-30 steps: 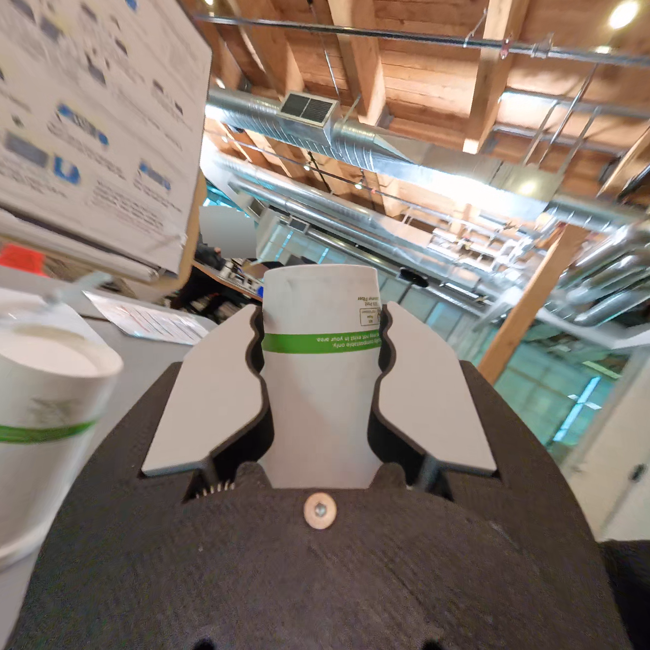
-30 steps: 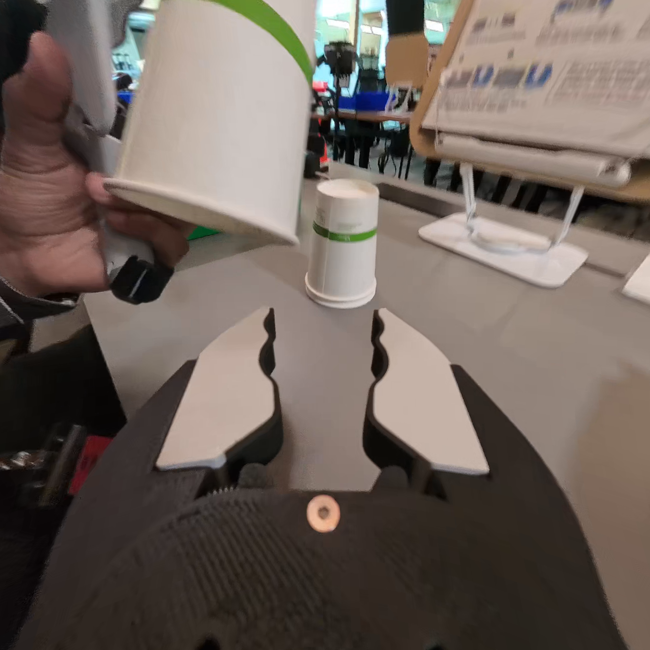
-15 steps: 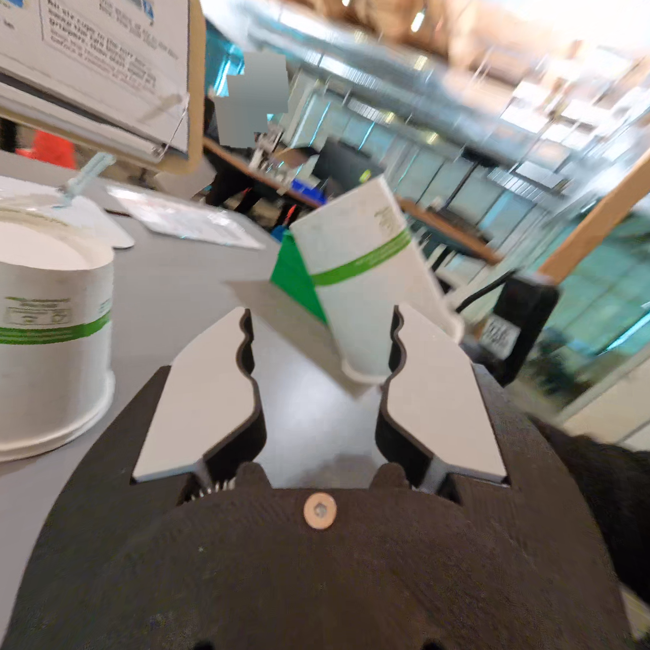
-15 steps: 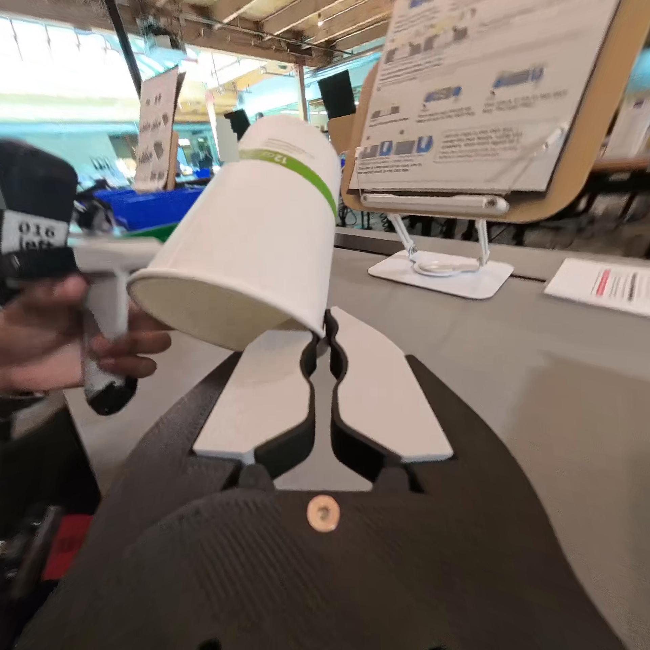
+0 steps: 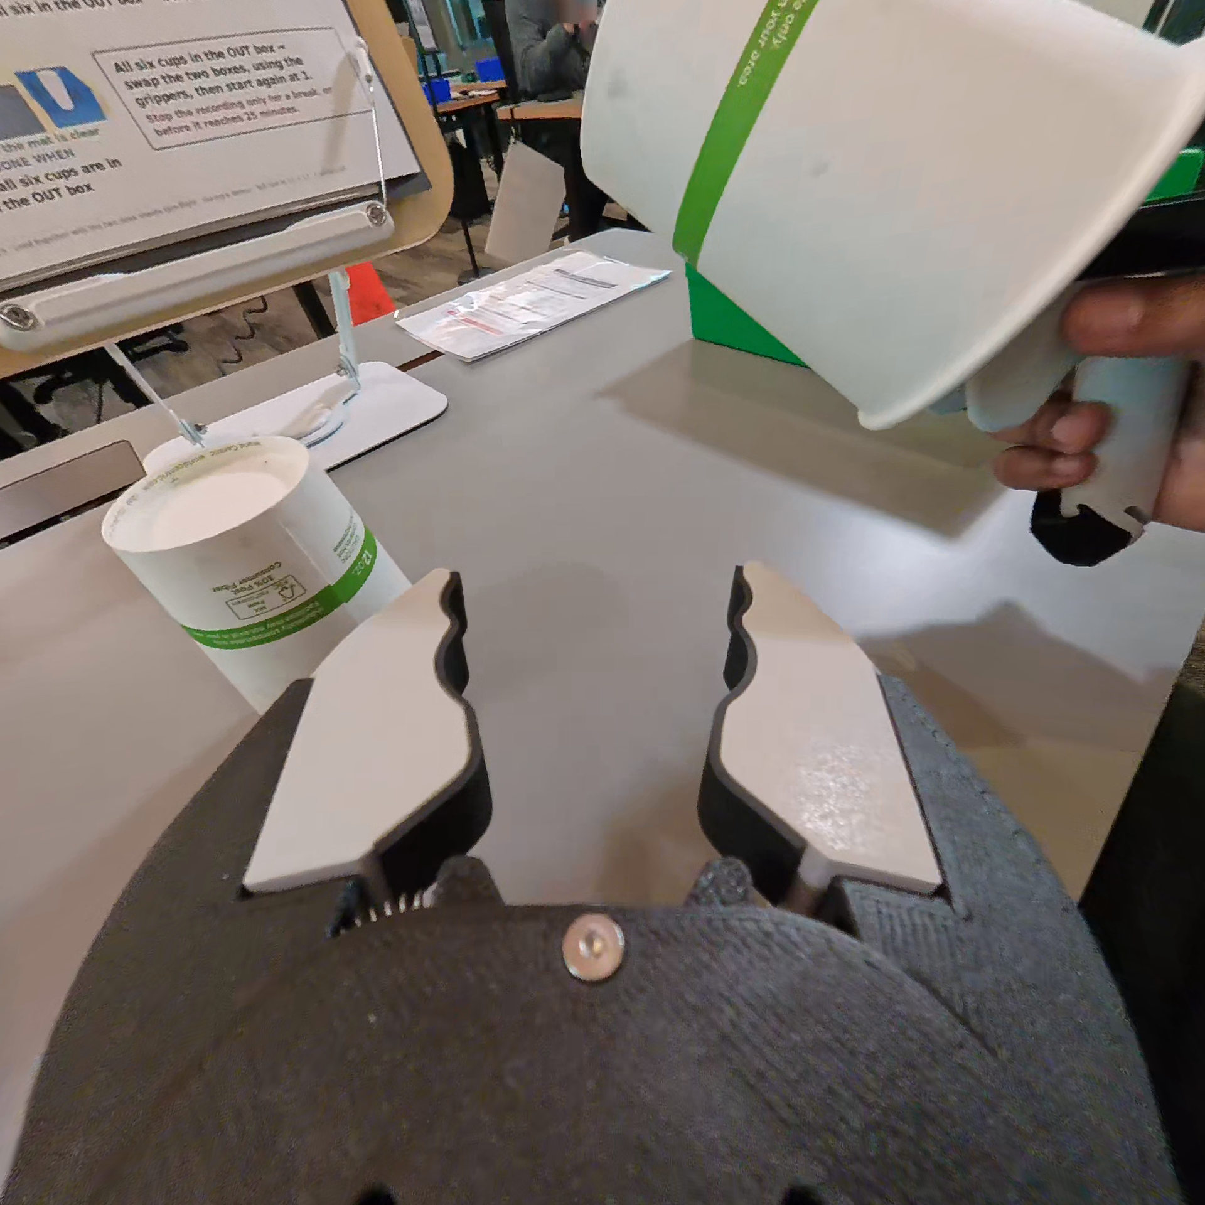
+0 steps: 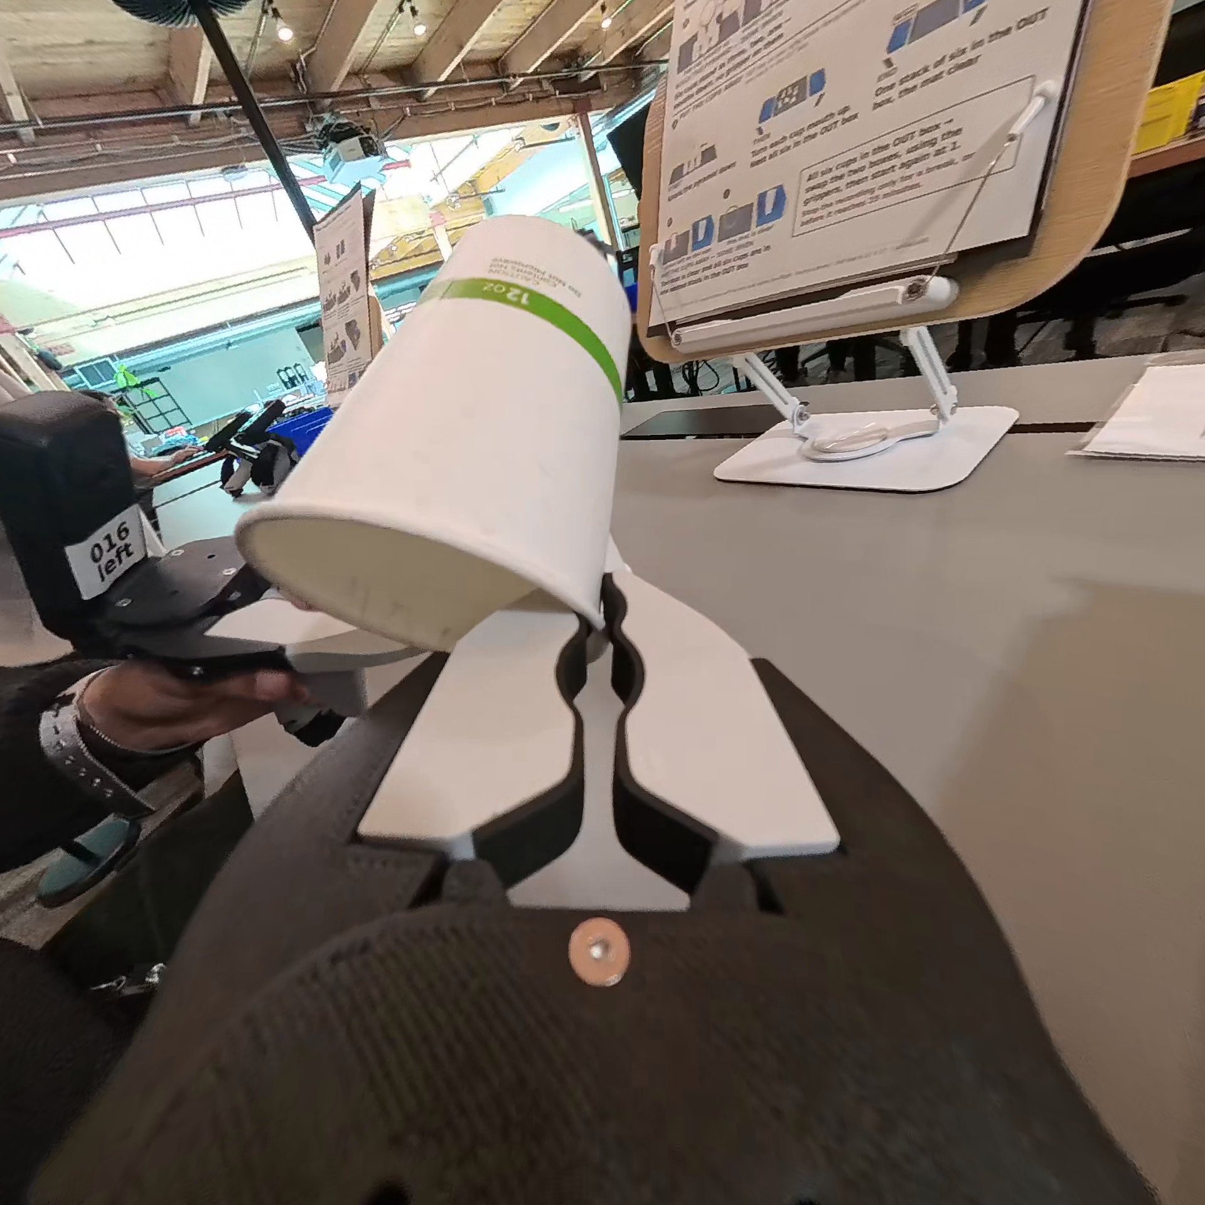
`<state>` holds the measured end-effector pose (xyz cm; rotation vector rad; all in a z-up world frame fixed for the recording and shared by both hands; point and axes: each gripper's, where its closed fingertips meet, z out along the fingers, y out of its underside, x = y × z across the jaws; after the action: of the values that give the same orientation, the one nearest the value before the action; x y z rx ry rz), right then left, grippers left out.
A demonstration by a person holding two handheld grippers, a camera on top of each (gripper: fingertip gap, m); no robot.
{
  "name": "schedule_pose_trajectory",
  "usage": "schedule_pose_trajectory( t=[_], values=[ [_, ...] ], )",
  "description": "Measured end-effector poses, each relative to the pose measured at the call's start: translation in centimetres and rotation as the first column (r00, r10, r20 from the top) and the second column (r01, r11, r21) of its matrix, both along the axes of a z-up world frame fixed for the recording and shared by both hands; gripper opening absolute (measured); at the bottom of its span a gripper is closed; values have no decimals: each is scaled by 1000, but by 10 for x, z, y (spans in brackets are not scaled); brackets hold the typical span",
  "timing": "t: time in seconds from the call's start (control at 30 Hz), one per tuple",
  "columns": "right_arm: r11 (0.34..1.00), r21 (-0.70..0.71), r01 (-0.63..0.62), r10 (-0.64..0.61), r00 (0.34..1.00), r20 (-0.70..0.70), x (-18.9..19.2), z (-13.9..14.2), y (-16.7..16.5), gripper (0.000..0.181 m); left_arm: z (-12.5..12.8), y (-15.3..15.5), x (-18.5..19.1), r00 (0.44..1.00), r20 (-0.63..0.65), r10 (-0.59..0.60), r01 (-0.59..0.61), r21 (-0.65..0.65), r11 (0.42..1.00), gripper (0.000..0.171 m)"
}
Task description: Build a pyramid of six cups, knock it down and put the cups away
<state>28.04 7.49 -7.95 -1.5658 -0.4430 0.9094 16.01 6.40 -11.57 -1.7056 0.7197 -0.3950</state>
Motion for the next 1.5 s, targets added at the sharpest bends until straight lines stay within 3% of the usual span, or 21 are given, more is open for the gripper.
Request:
schedule_pose_trajectory(
  t=[0.57, 0.73, 0.83, 0.97, 1.07, 1.2, 1.4, 1.5],
  values=[
    [998, -1, -62, 62, 998, -17, -5, 2, -6, 2, -10, 6, -5, 999, -35, 23, -23, -6, 1000, 79],
    [997, -50, -62, 66, 994, 84, -11, -17, -4, 2, -16, 8, -6, 996, -86, 21, -21, 6, 1000, 79],
    [988, -115, -105, 121, 983, 138, -19, -32, -7, 2, -20, 12, -11, 983, -181, 33, -22, 64, 998, 79],
    [912, -301, -279, 265, 960, -88, -32, -37, -17, 2, -10, 21, -25, 902, -409, 138, 10, 339, 941, 79],
    [887, -385, -255, 252, 966, -60, -30, -52, -14, 2, -4, 21, -26, 824, -524, 214, 96, 501, 860, 79],
    [867, -435, -243, 311, 946, 92, -37, -74, -22, 2, -3, 14, -16, 784, -577, 229, 187, 571, 799, 76],
    [828, -450, -334, 416, 904, 95, -50, -77, -38, 2, -10, -6, 5, 710, -673, 208, 367, 605, 706, 78],
    [834, -442, -329, 425, 895, 137, -48, -79, -39, 2, -20, -8, 9, 662, -718, 217, 411, 590, 695, 78]
  ],
)
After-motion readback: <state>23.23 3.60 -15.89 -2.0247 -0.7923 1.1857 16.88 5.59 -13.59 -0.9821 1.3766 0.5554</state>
